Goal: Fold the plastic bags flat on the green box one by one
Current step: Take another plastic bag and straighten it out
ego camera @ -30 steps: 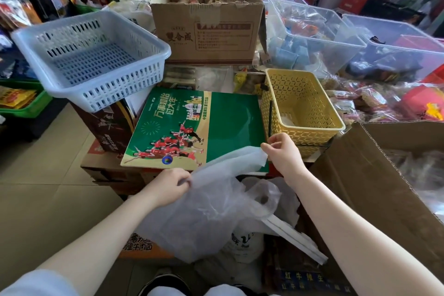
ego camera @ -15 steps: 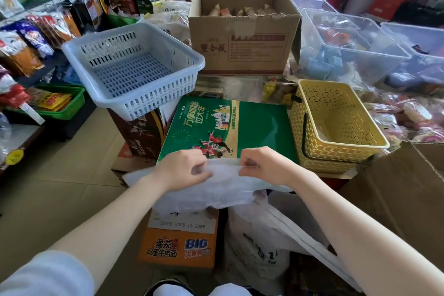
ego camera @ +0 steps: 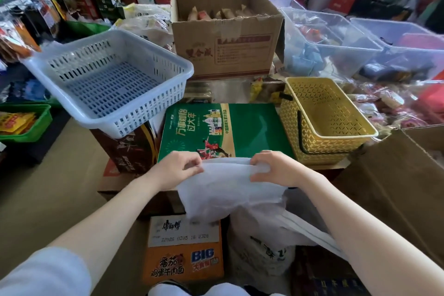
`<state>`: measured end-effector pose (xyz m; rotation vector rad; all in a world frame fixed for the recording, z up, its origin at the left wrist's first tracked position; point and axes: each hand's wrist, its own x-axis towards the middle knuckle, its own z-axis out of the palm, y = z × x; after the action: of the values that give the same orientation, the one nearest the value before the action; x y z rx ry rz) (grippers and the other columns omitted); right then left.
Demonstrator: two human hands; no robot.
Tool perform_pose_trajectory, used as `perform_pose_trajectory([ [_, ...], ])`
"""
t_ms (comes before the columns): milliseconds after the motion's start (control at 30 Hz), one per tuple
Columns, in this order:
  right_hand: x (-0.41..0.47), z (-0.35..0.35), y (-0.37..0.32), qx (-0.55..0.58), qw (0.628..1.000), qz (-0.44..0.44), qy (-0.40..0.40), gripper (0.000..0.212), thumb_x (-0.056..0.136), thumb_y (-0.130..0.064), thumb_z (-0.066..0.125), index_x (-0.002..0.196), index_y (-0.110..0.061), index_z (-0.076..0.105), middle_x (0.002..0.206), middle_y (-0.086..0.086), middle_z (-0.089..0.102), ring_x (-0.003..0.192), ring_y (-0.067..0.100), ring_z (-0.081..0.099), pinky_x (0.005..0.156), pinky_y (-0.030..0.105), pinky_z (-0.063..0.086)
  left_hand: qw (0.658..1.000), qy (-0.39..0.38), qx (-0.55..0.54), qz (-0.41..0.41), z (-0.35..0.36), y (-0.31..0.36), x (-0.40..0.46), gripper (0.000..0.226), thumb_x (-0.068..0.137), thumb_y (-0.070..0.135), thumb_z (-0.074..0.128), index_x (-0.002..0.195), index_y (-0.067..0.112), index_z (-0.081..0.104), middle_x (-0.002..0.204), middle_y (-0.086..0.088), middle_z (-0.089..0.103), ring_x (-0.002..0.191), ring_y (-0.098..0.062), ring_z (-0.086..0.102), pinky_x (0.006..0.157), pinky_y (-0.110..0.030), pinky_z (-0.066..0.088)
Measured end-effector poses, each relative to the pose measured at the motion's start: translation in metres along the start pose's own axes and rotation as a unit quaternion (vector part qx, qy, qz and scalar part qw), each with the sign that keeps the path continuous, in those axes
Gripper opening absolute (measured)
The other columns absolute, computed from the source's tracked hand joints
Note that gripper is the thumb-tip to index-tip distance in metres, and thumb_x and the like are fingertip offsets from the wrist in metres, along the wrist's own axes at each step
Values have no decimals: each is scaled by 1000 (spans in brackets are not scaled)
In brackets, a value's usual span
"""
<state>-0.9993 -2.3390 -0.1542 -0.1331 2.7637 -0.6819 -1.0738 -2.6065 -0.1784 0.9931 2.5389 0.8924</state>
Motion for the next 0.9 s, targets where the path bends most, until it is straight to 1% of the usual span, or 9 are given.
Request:
perform_pose_trajectory([
  [100, 8, -2, -18, -3, 999, -34, 20, 30, 84, -29, 67, 107, -10, 67, 102, 3, 62, 92, 20, 57, 78, 26, 42, 1000, -7, 12, 27, -13, 4, 8, 12, 89, 26, 60, 78, 21, 59, 66, 13, 54, 58, 0, 46, 56, -14, 34],
  [200, 12, 5, -29, -76, 996, -21, -51, 24, 88, -27, 59, 82, -4, 65, 85, 10, 61, 77, 23, 54, 68, 30, 40, 994, -43, 91, 39, -26, -3, 12, 12, 90, 30, 58, 79, 23, 57, 70, 13, 53, 64, -3, 47, 58, -20, 35],
  [267, 12, 12, -30, -85, 992, -13, -92, 32, 88, -28, 58, 62, -11, 53, 71, 7, 52, 66, 21, 46, 61, 30, 35, 985, -61, 157, 33, -34, -10, 14, 18, 90, 34, 55, 81, 20, 58, 72, 10, 53, 68, -9, 50, 58, -23, 35],
  [367, 13, 17, -30, -18, 996, 6, -89, 36, 89, -33, 60, 55, -24, 49, 66, 5, 52, 60, 19, 44, 58, 29, 35, 972, -63, 227, 24, -46, -22, 19, 30, 91, 42, 51, 73, 18, 53, 71, 8, 50, 70, -13, 50, 57, -26, 35],
  [500, 17, 23, -30, 26, 999, 39, -3, 38, 90, -34, 59, 61, -11, 49, 59, 5, 42, 51, 13, 32, 48, 22, 25, 960, -59, 275, -5, -50, -38, 24, 38, 91, 44, 49, 62, 22, 36, 70, 7, 44, 72, -16, 49, 58, -29, 36],
  [600, 15, 29, -22, 74, 992, 54, 90, 12, 89, -28, 61, 90, -17, 55, 56, 3, 44, 47, 12, 31, 46, 22, 25, 972, -6, 231, -50, -52, -51, 26, 30, 90, 37, 54, 69, 20, 41, 72, 5, 47, 70, -17, 49, 57, -30, 37],
  [667, 12, 29, -16, 111, 986, 62, 106, 25, 88, -23, 63, 110, -24, 51, 55, -1, 45, 47, 12, 35, 47, 22, 29, 981, 37, 171, -78, -52, -58, 28, 21, 88, 34, 58, 86, 17, 47, 78, 2, 56, 73, -19, 55, 58, -32, 45],
  [767, 20, 26, -5, -7, 991, 78, 112, 12, 91, -23, 58, 96, -14, 63, 73, 3, 61, 70, 27, 59, 65, 34, 42, 982, 57, 166, -77, -45, -63, 39, 29, 91, 33, 55, 114, 17, 48, 93, -5, 63, 80, -24, 61, 59, -35, 50],
  [900, 49, 0, 0, -240, 925, 164, 244, 24, 91, -7, 49, 112, -11, 59, 108, 10, 61, 104, 32, 52, 88, 39, 35, 983, 83, 140, -89, -37, -62, 76, 22, 96, 24, 44, 102, 10, 61, 94, -10, 65, 78, -26, 56, 58, -30, 41],
])
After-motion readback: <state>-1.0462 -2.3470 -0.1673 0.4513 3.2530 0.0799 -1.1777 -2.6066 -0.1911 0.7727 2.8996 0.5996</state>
